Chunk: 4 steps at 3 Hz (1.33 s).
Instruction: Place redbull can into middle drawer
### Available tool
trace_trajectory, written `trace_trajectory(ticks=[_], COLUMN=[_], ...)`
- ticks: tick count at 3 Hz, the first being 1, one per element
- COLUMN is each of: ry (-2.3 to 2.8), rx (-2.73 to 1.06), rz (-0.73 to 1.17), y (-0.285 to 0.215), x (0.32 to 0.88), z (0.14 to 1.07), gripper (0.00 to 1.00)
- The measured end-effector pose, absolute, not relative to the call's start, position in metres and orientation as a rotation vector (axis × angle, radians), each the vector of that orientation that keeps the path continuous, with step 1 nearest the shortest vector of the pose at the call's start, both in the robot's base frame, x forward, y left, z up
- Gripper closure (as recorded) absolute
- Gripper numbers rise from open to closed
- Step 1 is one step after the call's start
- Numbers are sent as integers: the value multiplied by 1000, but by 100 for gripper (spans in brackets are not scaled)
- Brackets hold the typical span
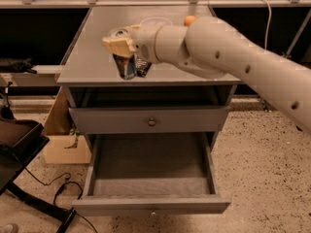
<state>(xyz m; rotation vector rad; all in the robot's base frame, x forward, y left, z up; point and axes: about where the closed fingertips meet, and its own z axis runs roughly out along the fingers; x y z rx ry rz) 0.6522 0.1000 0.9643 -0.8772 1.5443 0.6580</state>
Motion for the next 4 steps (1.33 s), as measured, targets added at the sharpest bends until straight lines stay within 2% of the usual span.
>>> trace_trajectory(ticks=[1, 4], ry=[1502, 1446], rx=[-833, -842], rz=[654, 695], y=[77, 88], x=[637, 623], z=[944, 952], gripper=[100, 100])
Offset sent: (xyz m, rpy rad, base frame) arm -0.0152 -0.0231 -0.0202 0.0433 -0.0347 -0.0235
